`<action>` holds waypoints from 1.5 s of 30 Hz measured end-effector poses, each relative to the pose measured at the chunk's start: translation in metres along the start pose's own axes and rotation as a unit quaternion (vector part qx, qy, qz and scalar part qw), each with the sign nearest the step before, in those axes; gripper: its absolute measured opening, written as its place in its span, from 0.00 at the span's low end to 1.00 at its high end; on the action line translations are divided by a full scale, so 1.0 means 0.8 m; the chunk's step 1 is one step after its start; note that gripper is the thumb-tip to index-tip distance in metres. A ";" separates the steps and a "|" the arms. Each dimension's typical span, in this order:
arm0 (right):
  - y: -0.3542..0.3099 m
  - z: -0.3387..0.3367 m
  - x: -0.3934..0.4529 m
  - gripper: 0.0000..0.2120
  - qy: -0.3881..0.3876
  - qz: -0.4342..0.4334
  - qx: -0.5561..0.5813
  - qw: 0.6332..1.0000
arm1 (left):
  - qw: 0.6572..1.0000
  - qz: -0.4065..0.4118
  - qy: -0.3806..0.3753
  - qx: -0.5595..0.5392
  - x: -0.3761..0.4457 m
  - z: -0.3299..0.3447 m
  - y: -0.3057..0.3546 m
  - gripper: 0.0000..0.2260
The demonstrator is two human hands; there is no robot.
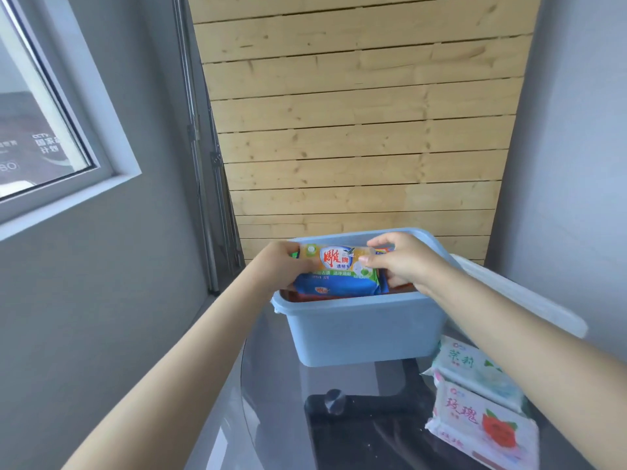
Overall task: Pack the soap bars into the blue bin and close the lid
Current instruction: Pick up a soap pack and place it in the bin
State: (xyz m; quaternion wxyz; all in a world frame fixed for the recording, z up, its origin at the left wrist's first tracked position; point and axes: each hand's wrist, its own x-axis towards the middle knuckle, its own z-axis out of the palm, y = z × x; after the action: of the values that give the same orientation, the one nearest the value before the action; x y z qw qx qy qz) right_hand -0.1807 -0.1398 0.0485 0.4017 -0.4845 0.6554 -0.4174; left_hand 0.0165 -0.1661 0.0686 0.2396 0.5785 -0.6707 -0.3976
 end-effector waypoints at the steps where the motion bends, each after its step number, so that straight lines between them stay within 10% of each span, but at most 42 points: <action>1: 0.001 -0.001 0.001 0.20 -0.003 0.003 -0.003 1.000 | 0.999 0.007 -0.005 0.037 0.002 -0.002 0.000 0.21; 24: 0.011 0.019 0.037 0.22 -0.087 0.040 -0.129 0.987 | 0.863 0.024 -0.052 0.502 0.055 0.005 0.010 0.26; 31: 0.008 0.039 0.036 0.26 -0.028 -0.024 -0.217 0.975 | 0.940 0.092 -0.018 0.329 0.055 -0.008 -0.032 0.16; 45: 0.010 0.039 0.033 0.18 -0.061 -0.064 -0.251 0.964 | 0.921 0.130 -0.072 0.361 0.047 0.005 -0.038 0.20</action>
State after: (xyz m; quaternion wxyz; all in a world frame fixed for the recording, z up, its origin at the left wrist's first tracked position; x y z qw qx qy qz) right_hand -0.1597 -0.1685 0.0273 0.2790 -0.6351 0.6811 -0.2342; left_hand 0.0230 -0.2016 0.0367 0.0150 0.5028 -0.8537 -0.1347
